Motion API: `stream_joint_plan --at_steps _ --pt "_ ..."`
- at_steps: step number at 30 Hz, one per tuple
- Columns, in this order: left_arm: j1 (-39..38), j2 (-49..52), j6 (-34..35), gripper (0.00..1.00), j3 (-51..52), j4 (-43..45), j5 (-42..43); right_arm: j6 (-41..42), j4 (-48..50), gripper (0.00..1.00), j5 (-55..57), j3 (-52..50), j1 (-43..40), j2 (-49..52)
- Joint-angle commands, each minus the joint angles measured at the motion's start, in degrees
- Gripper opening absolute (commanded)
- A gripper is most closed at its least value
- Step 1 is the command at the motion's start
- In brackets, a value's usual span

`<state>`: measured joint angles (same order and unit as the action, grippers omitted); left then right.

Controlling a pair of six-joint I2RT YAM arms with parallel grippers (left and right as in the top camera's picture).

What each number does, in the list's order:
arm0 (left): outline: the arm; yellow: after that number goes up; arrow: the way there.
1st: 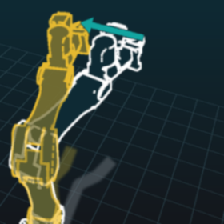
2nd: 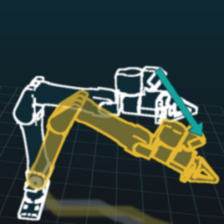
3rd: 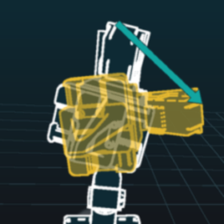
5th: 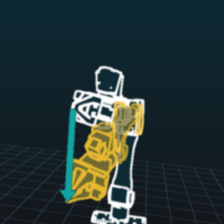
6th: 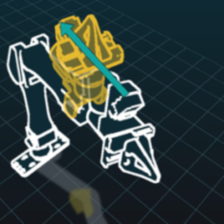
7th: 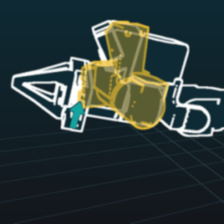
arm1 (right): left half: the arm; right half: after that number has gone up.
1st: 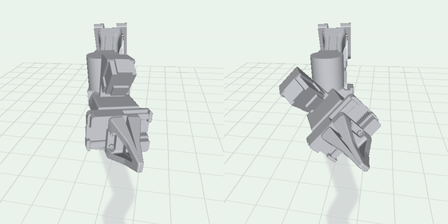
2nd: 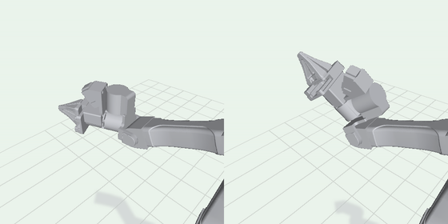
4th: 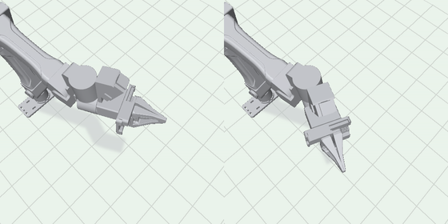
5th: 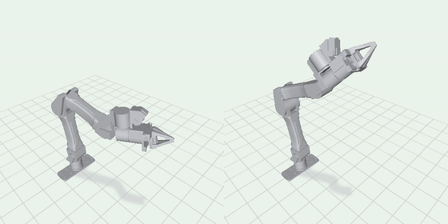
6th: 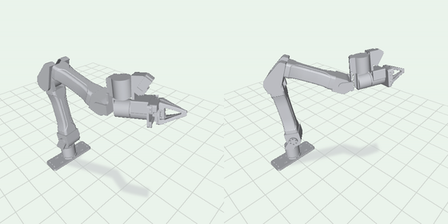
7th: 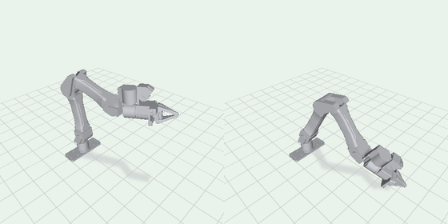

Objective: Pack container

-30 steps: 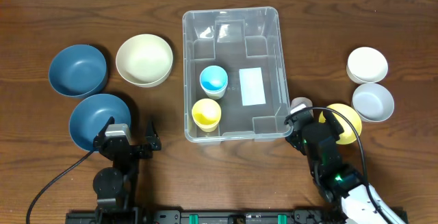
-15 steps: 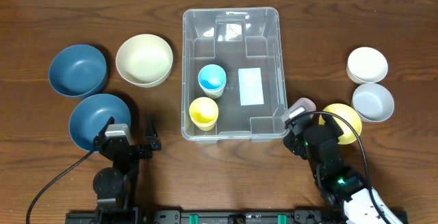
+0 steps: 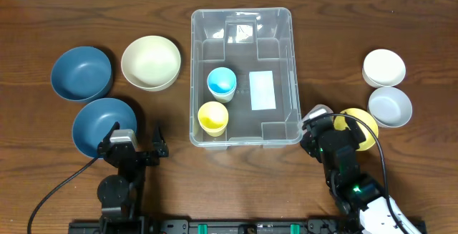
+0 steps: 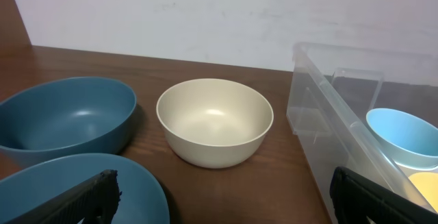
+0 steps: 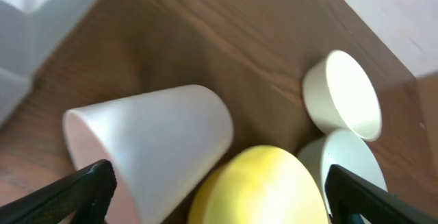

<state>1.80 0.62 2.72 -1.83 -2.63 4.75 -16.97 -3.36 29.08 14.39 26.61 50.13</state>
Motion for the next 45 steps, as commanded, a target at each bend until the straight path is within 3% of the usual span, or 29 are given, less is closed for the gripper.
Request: stream_joint_plan --at_steps 1,11,16,19,25,31,36,40,45 --pt "-0.2 0.0 -0.8 0.98 1.6 -0.7 0.7 3.3 0.1 0.99 4.0 -0.2 -0.6 -0.4" --pt "-0.2 0.0 -0.8 0.98 1.6 -0.7 0.7 7.3 -2.4 0.92 2.1 -0.2 -4.3 -0.3" --pt "-0.2 0.0 -0.8 0.98 1.6 -0.7 0.7 7.3 -2.2 0.82 0.6 -0.2 -4.6 -0.3" --pt "-0.2 0.0 -0.8 0.98 1.6 -0.7 0.7 7.3 -2.1 0.72 0.6 -0.2 -4.6 -0.3" --pt "-0.2 0.0 -0.8 0.98 1.6 -0.7 0.7 7.3 -2.1 0.42 0.6 -0.2 -4.6 -0.3" --pt "-0.2 0.0 -0.8 0.98 1.6 -0.7 0.7 7.3 -2.0 0.26 0.4 -0.2 -4.6 -0.4" --pt "-0.2 0.0 -0.8 0.98 1.6 -0.7 0.7 7.3 0.0 0.33 0.4 -0.2 -4.6 -0.4" --pt "-0.2 0.0 -0.8 0.98 1.6 -0.7 0.7 7.3 2.2 0.49 -1.2 -0.2 -4.4 -0.4" --pt "-0.2 0.0 -0.8 0.98 1.6 -0.7 0.7 7.3 1.6 0.56 -1.6 -0.2 -4.4 -0.4"
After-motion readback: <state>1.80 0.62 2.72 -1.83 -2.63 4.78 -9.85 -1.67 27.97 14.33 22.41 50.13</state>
